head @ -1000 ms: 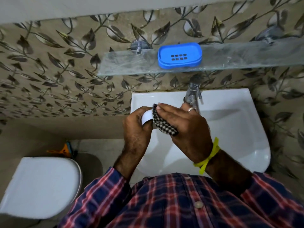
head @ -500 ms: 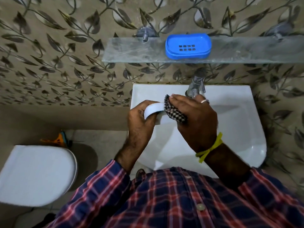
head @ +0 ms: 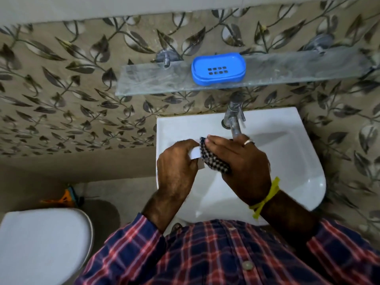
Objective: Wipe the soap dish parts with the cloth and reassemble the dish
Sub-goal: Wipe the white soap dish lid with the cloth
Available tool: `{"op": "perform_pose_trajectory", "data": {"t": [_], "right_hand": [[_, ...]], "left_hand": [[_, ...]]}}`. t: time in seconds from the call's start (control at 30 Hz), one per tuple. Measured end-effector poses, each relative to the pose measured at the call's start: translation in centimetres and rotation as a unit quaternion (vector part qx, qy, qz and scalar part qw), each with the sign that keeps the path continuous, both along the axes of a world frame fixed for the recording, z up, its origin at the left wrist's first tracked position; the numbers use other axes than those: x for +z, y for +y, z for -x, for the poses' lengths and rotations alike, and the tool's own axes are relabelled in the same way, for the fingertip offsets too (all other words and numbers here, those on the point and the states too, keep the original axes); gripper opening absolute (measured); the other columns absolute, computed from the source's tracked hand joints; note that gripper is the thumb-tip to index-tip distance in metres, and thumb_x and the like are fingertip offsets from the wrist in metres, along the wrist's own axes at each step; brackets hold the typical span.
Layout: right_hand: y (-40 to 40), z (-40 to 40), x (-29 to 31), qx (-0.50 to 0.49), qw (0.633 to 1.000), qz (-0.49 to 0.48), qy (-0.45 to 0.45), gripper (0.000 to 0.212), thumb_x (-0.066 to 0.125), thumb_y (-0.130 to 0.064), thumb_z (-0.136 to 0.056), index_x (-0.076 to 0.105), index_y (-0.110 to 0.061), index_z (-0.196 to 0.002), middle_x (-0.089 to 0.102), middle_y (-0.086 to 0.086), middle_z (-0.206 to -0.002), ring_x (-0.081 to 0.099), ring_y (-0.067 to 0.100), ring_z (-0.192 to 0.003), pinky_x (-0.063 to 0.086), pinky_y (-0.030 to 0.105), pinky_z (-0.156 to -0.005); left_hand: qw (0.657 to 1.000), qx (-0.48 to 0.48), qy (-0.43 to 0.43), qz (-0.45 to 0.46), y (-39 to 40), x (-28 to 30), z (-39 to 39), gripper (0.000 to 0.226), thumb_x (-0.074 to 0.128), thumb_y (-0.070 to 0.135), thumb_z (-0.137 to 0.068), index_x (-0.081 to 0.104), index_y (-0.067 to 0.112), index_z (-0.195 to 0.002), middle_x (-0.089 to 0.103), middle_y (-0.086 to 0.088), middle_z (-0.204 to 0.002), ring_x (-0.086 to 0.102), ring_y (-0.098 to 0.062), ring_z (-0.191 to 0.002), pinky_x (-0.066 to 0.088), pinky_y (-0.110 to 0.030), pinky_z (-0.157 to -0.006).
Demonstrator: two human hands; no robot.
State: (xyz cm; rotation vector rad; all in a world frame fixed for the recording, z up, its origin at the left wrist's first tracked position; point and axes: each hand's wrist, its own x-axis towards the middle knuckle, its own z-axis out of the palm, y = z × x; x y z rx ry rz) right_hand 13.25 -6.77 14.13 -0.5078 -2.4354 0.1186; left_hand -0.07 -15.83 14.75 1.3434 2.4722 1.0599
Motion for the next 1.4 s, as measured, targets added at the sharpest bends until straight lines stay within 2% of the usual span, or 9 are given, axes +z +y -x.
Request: {"op": "perform_pose_trajectory", "data": {"t": [0.33,0.43,0.6,0.67,0.8,0.9,1.1,1.23,1.4], "right_hand": [[0.6,1.6,0.3,-0.024,0.997,0.062,0.037,0.037,0.058,0.000,-0.084,0.072,-0.010,-0.117,0.071,0.004,-0.123,0.063,0.018,-0.105,0.047,0.034,-0.090],[0.4,1.8,-0.3,0.002,0.997,0.061,0.037,0.036,0.056,-0.002,-0.091,0.069,-0.010,-0.123,0.067,0.003,-0.131,0.068,0.035,-0.099,0.051,0.041,-0.087],[1.3,1.7,0.1,-0.032,0.990,0.068,0.118,0.038,0.058,0.003,-0.082,0.073,-0.006,-0.115,0.072,0.007,-0.120,0.070,0.023,-0.109,0.052,0.044,-0.089],[1.8,2.1,0.5,-0.020,0.992,0.060,0.108,0.035,0.056,0.001,-0.081,0.074,-0.003,-0.112,0.074,0.010,-0.116,0.072,0.025,-0.105,0.053,0.043,-0.086],[2.4,2.7,0.6,-0.011,0.996,0.066,0.066,0.035,0.056,-0.001,-0.085,0.073,-0.008,-0.115,0.073,0.006,-0.118,0.071,0.032,-0.098,0.053,0.039,-0.083],[1.9,2.8,0.8,-0.005,0.994,0.068,0.086,0.035,0.053,-0.002,-0.086,0.074,-0.007,-0.114,0.073,0.007,-0.120,0.070,0.035,-0.094,0.056,0.039,-0.080],[2.9,1.4,0.2,0.009,0.991,0.115,0.061,0.041,0.061,-0.004,-0.085,0.070,-0.016,-0.123,0.069,-0.001,-0.128,0.071,0.030,-0.101,0.052,0.043,-0.087],[1.9,2.8,0.4,0.017,0.984,0.155,0.089,0.046,0.068,0.005,-0.077,0.072,-0.011,-0.119,0.070,0.003,-0.126,0.067,0.015,-0.114,0.047,0.039,-0.096],[2.6,2.3,0.2,-0.011,0.978,0.168,0.123,0.042,0.064,0.002,-0.077,0.073,-0.010,-0.117,0.072,0.005,-0.122,0.067,0.015,-0.114,0.050,0.044,-0.095]], "left_hand": [[0.998,0.004,0.022,-0.066,0.7,-0.6,1.1,0.020,0.064,0.008,-0.070,0.075,0.016,-0.086,0.074,0.002,-0.082,0.065,-0.015,-0.074,0.034,-0.012,-0.065],[0.995,0.027,-0.025,-0.093,1.0,-0.9,2.0,0.020,0.067,0.002,-0.072,0.073,0.018,-0.084,0.072,0.007,-0.081,0.064,-0.013,-0.074,0.045,-0.019,-0.065],[0.990,0.033,-0.056,-0.128,0.8,-1.1,1.0,0.018,0.070,-0.001,-0.078,0.073,0.015,-0.087,0.068,0.011,-0.081,0.062,-0.004,-0.075,0.049,-0.015,-0.068],[0.989,0.031,-0.091,-0.108,1.3,-1.0,0.3,0.008,0.069,0.008,-0.085,0.071,0.015,-0.088,0.068,0.008,-0.080,0.063,-0.010,-0.075,0.049,-0.027,-0.065],[1.000,-0.007,0.016,0.010,2.9,0.8,0.5,0.005,0.063,0.009,-0.083,0.065,0.013,-0.082,0.070,-0.006,-0.079,0.061,-0.029,-0.074,0.040,-0.033,-0.059],[0.998,-0.016,-0.042,-0.035,3.6,1.0,0.9,0.009,0.059,0.008,-0.077,0.063,0.015,-0.074,0.066,-0.001,-0.066,0.062,-0.029,-0.066,0.050,-0.042,-0.056],[0.996,0.000,-0.046,-0.074,2.9,-0.5,0.0,0.009,0.062,0.004,-0.073,0.063,0.013,-0.076,0.053,0.014,-0.058,0.048,0.000,-0.057,0.037,-0.017,-0.055],[0.989,0.020,-0.097,-0.106,3.5,-1.2,1.2,0.009,0.058,0.007,-0.073,0.065,0.009,-0.079,0.064,0.000,-0.067,0.050,-0.012,-0.062,0.045,-0.037,-0.057],[0.984,0.007,-0.112,-0.137,3.4,-1.4,0.8,0.015,0.063,0.011,-0.079,0.074,0.009,-0.089,0.073,0.003,-0.082,0.064,-0.009,-0.075,0.051,-0.027,-0.068]]}}
